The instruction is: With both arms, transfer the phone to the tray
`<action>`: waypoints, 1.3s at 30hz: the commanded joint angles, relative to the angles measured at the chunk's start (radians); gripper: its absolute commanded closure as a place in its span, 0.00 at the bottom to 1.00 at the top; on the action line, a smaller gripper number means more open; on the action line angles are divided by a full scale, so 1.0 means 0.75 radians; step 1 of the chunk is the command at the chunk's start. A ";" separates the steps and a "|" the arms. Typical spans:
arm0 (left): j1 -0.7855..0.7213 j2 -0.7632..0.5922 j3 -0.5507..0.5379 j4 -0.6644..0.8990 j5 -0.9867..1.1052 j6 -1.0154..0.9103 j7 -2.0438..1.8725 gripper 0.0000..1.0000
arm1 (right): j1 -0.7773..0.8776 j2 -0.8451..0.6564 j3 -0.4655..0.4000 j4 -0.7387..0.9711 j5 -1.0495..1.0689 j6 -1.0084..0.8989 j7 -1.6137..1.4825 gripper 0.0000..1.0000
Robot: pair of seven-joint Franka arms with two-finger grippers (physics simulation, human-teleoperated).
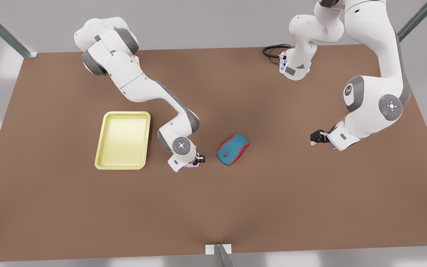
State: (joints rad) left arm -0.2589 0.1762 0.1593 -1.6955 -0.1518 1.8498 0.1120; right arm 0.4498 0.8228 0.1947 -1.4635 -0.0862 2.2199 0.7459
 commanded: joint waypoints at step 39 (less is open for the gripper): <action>-0.001 0.009 0.000 0.001 0.002 -0.006 0.172 0.00 | -0.201 -0.191 0.008 -0.043 -0.163 -0.280 -0.338 0.24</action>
State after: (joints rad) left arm -0.2593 0.1834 0.1593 -1.6955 -0.1510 1.8455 0.2254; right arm 0.3208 0.7073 0.1984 -1.4975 -0.2108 2.2374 0.7390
